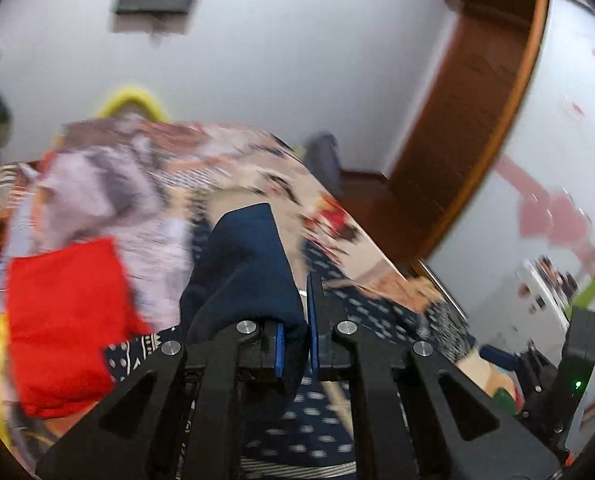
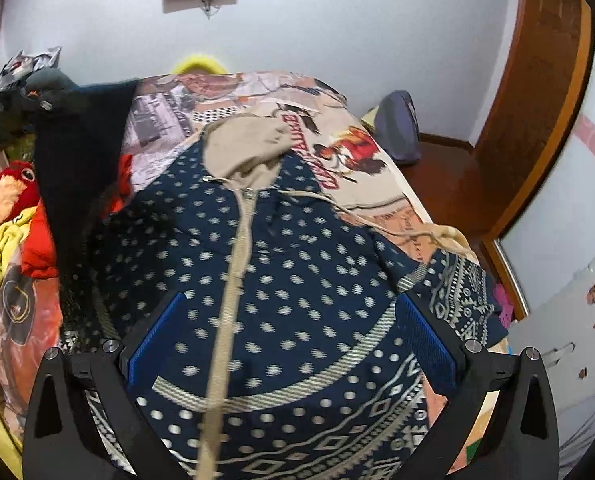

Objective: Fold large clothes

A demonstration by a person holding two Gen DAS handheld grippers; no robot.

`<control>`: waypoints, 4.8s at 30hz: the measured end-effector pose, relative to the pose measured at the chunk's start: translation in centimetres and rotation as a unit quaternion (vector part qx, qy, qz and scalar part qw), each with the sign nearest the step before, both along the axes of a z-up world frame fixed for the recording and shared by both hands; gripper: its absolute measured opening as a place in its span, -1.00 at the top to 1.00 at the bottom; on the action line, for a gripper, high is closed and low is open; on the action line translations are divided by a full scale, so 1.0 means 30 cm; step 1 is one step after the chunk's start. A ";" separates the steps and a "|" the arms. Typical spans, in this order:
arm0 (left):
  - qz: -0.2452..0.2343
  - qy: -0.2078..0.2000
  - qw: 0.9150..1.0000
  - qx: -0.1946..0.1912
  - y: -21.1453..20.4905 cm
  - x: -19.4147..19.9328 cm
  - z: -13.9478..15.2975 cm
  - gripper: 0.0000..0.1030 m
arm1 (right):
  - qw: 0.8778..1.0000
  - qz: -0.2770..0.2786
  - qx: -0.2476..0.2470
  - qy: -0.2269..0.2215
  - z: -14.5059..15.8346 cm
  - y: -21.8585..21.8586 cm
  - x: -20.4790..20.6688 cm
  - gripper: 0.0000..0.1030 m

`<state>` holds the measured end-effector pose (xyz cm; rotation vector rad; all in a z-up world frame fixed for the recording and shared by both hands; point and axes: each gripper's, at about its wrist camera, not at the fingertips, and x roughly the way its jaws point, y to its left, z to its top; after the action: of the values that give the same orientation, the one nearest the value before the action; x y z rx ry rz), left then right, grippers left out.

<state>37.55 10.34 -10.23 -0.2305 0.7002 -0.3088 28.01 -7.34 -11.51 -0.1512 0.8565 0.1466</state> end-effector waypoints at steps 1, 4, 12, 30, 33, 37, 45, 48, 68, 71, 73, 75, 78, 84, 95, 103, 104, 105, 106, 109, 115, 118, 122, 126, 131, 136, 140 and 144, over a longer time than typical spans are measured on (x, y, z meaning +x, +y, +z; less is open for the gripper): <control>-0.016 0.013 1.000 -0.001 -0.059 0.022 -0.031 0.84 | 1.000 -0.001 -0.002 0.000 -0.003 -0.018 0.006 -0.99; -0.053 0.061 0.997 0.005 -0.203 0.065 -0.126 0.84 | 1.000 -0.005 -0.015 -0.002 -0.016 -0.073 0.014 -0.99; -0.105 0.184 0.977 0.030 -0.421 0.074 -0.385 0.84 | 1.000 -0.007 -0.003 0.018 -0.077 -0.209 0.035 -0.99; -0.035 0.147 0.983 0.108 -0.087 -0.148 -0.269 -0.17 | 0.995 0.085 -0.042 0.016 -0.084 -0.084 0.051 -0.99; 0.004 0.165 0.979 0.116 0.049 -0.183 -0.301 -0.17 | 0.991 0.119 -0.057 0.025 -0.109 -0.011 0.062 -0.97; 0.047 0.202 0.973 0.102 0.188 -0.231 -0.395 -0.17 | 0.980 0.180 -0.078 0.042 -0.161 0.117 0.073 -0.96; 0.086 0.253 0.961 0.066 0.333 -0.333 -0.573 -0.17 | 0.961 0.250 -0.050 0.108 -0.275 0.315 0.147 -0.64; 0.091 0.276 0.955 0.053 0.351 -0.340 -0.637 -0.17 | 0.956 0.256 -0.044 0.133 -0.324 0.367 0.180 -0.29; 0.169 0.271 0.946 0.057 0.375 -0.305 -0.682 -0.41 | 0.987 0.160 0.031 0.008 -0.068 0.160 0.196 0.82; 0.181 0.265 0.944 0.077 0.360 -0.299 -0.674 -0.41 | 0.991 0.116 0.065 -0.008 -0.008 0.027 0.206 0.82; 0.191 0.257 0.943 0.090 0.353 -0.304 -0.659 -0.41 | 0.993 0.095 0.076 -0.012 0.006 -0.036 0.218 0.82; 0.203 0.250 0.942 0.092 0.356 -0.307 -0.647 -0.41 | 0.994 0.073 0.077 -0.013 0.008 -0.101 0.203 0.82; 0.218 0.247 0.940 0.086 0.364 -0.313 -0.638 -0.41 | 0.995 0.051 0.083 -0.002 -0.013 -0.178 0.195 0.82; 0.237 0.254 0.935 0.071 0.389 -0.327 -0.646 -0.41 | 0.993 0.016 0.102 0.050 -0.121 -0.310 0.169 0.82; 0.218 0.259 0.934 0.113 0.337 -0.352 -0.626 -0.41 | 0.988 -0.018 0.083 0.128 -0.259 -0.434 0.116 0.79; 0.200 0.218 0.948 0.121 0.302 -0.411 -0.482 -0.41 | 0.991 -0.026 0.060 0.116 -0.211 -0.471 0.067 0.50; 0.198 0.211 0.950 0.122 0.294 -0.410 -0.459 -0.41 | 0.992 -0.025 0.059 0.109 -0.195 -0.474 0.061 0.44; 0.195 0.203 0.952 0.123 0.285 -0.409 -0.434 -0.41 | 0.993 -0.025 0.058 0.102 -0.180 -0.476 0.057 0.38; 0.192 0.192 0.954 0.126 0.270 -0.405 -0.401 -0.41 | 0.994 -0.025 0.057 0.093 -0.160 -0.480 0.054 0.35; 0.179 0.164 0.962 0.128 0.223 -0.380 -0.322 -0.41 | 0.996 -0.030 0.060 0.065 -0.101 -0.510 0.045 0.22; 0.136 0.125 0.976 0.118 0.092 -0.292 -0.210 -0.44 | 0.994 -0.065 0.082 0.023 -0.022 -0.636 0.041 -0.11; 0.114 0.121 0.980 0.110 0.010 -0.238 -0.207 -0.50 | 0.991 -0.093 0.092 0.026 -0.036 -0.720 0.045 -0.12; 0.084 0.129 0.981 0.120 -0.103 -0.171 -0.240 -0.50 | 0.984 -0.130 0.109 0.056 -0.118 -0.831 0.052 -0.12; 0.054 0.143 0.979 0.132 -0.193 -0.123 -0.298 -0.50 | 0.970 -0.158 0.158 0.101 -0.221 -0.916 0.068 -0.12; 0.029 0.169 0.975 0.140 -0.271 -0.068 -0.383 -0.50 | 0.942 -0.182 0.244 0.143 -0.328 -0.992 0.109 -0.12; 0.016 0.186 0.971 0.149 -0.313 -0.042 -0.451 -0.50 | 0.914 -0.207 0.312 0.154 -0.404 -1.027 0.169 -0.12; 0.017 0.197 0.967 0.163 -0.328 -0.032 -0.499 -0.50 | 0.900 -0.235 0.334 0.152 -0.452 -1.055 0.228 -0.12; 0.016 0.212 0.963 0.167 -0.333 -0.028 -0.548 -0.50 | 0.891 -0.261 0.342 0.145 -0.472 -1.094 0.274 -0.12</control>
<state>36.70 0.36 -26.67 0.0177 1.1574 -0.1046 36.23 -40.15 -25.66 0.7815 1.0672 -0.0446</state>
